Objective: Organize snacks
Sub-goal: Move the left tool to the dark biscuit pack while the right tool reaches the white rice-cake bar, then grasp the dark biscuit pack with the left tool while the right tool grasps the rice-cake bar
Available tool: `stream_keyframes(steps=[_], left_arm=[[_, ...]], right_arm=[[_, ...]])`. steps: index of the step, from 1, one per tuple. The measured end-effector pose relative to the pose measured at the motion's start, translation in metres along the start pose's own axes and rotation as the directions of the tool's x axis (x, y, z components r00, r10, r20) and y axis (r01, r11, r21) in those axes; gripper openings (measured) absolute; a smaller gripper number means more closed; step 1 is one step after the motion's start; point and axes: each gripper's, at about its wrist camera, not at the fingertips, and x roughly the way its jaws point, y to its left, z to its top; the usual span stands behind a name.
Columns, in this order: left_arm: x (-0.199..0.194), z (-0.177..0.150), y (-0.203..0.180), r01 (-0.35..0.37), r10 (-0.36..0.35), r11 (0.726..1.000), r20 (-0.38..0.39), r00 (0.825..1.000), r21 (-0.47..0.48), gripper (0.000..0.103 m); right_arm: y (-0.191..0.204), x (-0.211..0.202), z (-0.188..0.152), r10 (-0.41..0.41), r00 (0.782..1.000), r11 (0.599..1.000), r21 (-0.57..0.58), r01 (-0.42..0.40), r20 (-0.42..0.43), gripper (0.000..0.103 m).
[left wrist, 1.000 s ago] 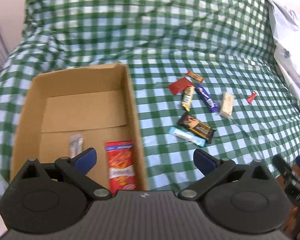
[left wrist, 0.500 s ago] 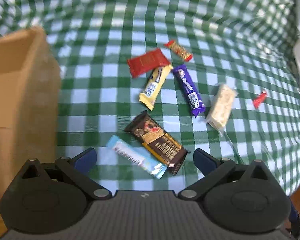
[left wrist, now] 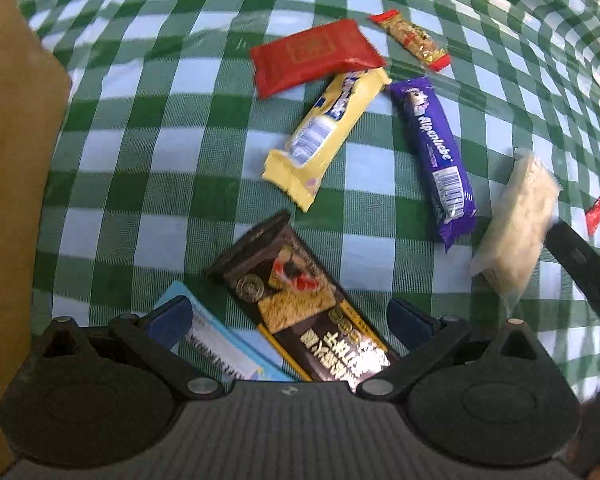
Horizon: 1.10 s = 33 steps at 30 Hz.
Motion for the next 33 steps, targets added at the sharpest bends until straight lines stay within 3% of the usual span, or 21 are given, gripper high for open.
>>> stream_keyframes(steps=[4,8,12,13,14,15,16,17,23,33], left_arm=[[0.002,0.001,-0.008,-0.04,0.04,0.998,0.016,0.999,0.041,0.103],[0.004,0.003,-0.013,-0.064,0.061,0.995,0.032,0.998,0.072,0.103],[0.0,0.01,-0.014,-0.06,0.06,0.997,-0.005,0.998,0.047,0.099],[-0.005,0.012,-0.014,-0.04,0.04,0.998,-0.009,0.999,0.038,0.085],[-0.013,0.016,-0.015,-0.028,0.028,0.999,0.008,1.0,0.037,0.064],[-0.021,0.022,-0.017,-0.007,0.006,0.999,0.021,1.0,0.037,0.055],[-0.027,0.026,-0.013,0.045,-0.045,0.998,0.024,0.999,0.034,0.043],[-0.029,0.028,-0.01,0.084,-0.085,0.996,0.019,0.996,0.021,0.041],[-0.048,0.027,0.009,0.113,-0.114,0.993,0.045,0.992,0.027,0.041],[-0.08,-0.023,0.035,0.172,-0.179,0.982,0.116,0.977,0.074,0.041]], right_arm=[[0.014,0.038,-0.002,0.004,0.997,0.996,-0.085,-0.01,-0.079,0.102],[0.027,0.046,-0.011,-0.071,0.997,0.971,-0.231,0.061,-0.032,0.102],[0.023,0.041,-0.014,-0.083,0.996,0.973,-0.216,0.079,-0.009,0.1],[0.021,0.037,-0.014,-0.085,0.996,0.974,-0.21,0.083,-0.001,0.095],[0.02,0.032,-0.015,-0.073,0.997,0.975,-0.209,0.075,0.018,0.078],[0.016,0.031,-0.014,-0.067,0.997,0.973,-0.218,0.073,0.031,0.05],[0.017,0.028,-0.015,-0.075,0.996,0.967,-0.24,0.082,0.041,0.041],[0.017,0.026,-0.016,-0.079,0.996,0.964,-0.252,0.087,0.04,0.039],[0.005,0.004,-0.027,-0.047,0.998,0.979,-0.198,0.052,0.031,0.038],[0.0,-0.069,-0.051,0.017,0.997,0.997,-0.079,-0.011,0.075,0.038]])
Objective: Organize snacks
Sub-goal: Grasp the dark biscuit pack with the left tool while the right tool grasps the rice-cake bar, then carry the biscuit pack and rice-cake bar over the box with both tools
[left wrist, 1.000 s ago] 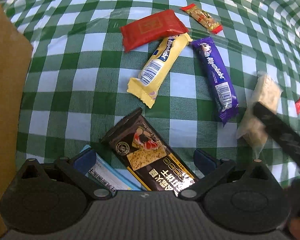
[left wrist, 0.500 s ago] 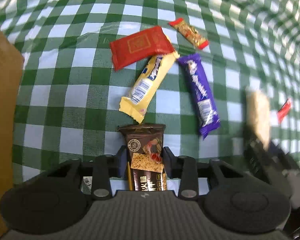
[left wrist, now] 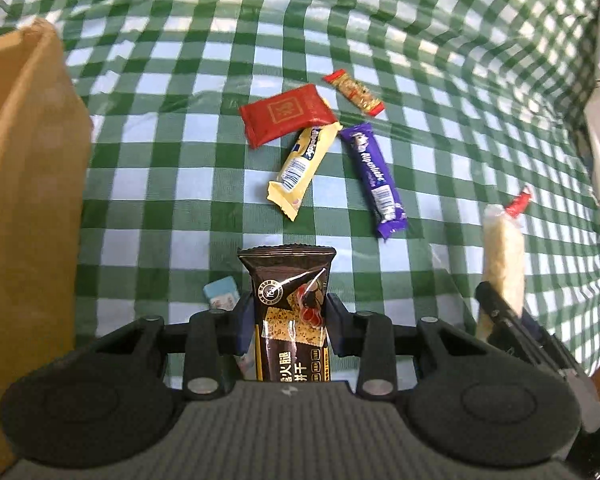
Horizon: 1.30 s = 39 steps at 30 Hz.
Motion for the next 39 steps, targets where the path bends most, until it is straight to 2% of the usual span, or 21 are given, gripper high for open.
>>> stream_keyframes(steps=[4,10,17,22,32,39], left_arm=[[-0.035,-0.016,0.002,0.03,-0.031,0.999,0.056,0.998,0.016,0.041],[-0.087,-0.037,0.027,0.061,-0.063,0.998,0.13,0.989,0.024,0.041],[-0.144,-0.055,0.073,0.047,-0.048,0.999,0.213,0.976,0.011,0.041],[-0.175,-0.065,0.114,0.036,-0.026,0.999,0.248,0.969,-0.032,0.041],[-0.217,-0.099,0.21,0.047,-0.002,0.988,0.29,0.957,-0.148,0.041],[-0.23,-0.122,0.258,0.061,0.002,0.98,0.316,0.949,-0.189,0.041]], right_arm=[[0.015,-0.032,-0.006,0.007,0.999,1.0,-0.006,-0.007,0.038,0.038],[0.049,-0.081,-0.01,0.017,0.995,1.0,-0.026,-0.014,0.097,0.038],[0.105,-0.133,-0.012,0.111,0.986,0.991,-0.085,-0.101,0.123,0.038],[0.154,-0.169,-0.018,0.186,0.974,0.977,-0.133,-0.169,0.13,0.038],[0.239,-0.214,-0.038,0.274,0.959,0.938,-0.242,-0.249,0.077,0.038],[0.288,-0.235,-0.056,0.295,0.955,0.914,-0.299,-0.274,0.027,0.038]])
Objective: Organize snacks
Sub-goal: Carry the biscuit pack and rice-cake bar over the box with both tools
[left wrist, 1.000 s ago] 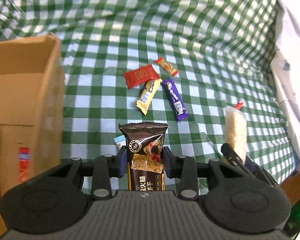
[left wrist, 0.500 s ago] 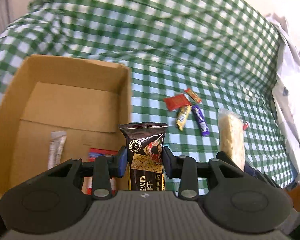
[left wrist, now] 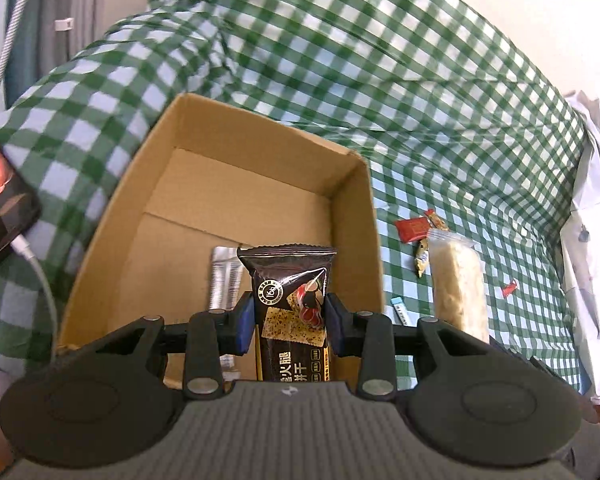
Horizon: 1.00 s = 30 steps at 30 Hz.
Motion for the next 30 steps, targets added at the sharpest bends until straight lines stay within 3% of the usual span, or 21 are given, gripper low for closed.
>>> stream_keyframes(steps=[10,30], left_arm=[[-0.007,0.0,0.042,0.011,-0.01,0.998,0.008,1.0,-0.056,0.041],[0.02,0.003,0.056,-0.022,0.019,0.995,-0.031,0.999,-0.094,0.041]], right_arm=[[0.052,0.002,0.0,0.015,0.999,0.997,-0.073,-0.018,-0.04,0.038],[0.062,0.033,-0.006,0.025,0.994,0.996,-0.077,-0.034,-0.107,0.038]])
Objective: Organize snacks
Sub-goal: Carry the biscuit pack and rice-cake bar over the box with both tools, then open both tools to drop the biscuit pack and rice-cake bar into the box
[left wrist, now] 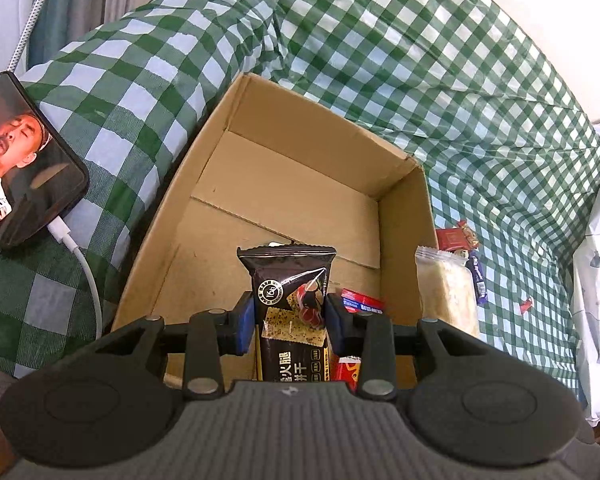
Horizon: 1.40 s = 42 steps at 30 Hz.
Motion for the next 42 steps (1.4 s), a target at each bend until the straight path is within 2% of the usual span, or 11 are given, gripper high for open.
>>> stream_keyframes(steps=[30,42], left_arm=[[0.038,0.018,-0.003,-0.047,0.047,0.999,-0.021,0.999,0.015,0.04],[0.061,0.022,-0.006,-0.068,0.07,0.997,-0.062,0.996,0.039,0.038]], right_arm=[[-0.01,0.04,-0.004,0.018,0.998,1.0,0.017,-0.017,-0.059,0.038],[-0.016,0.058,-0.005,0.019,0.996,0.999,0.039,-0.015,-0.085,0.038]])
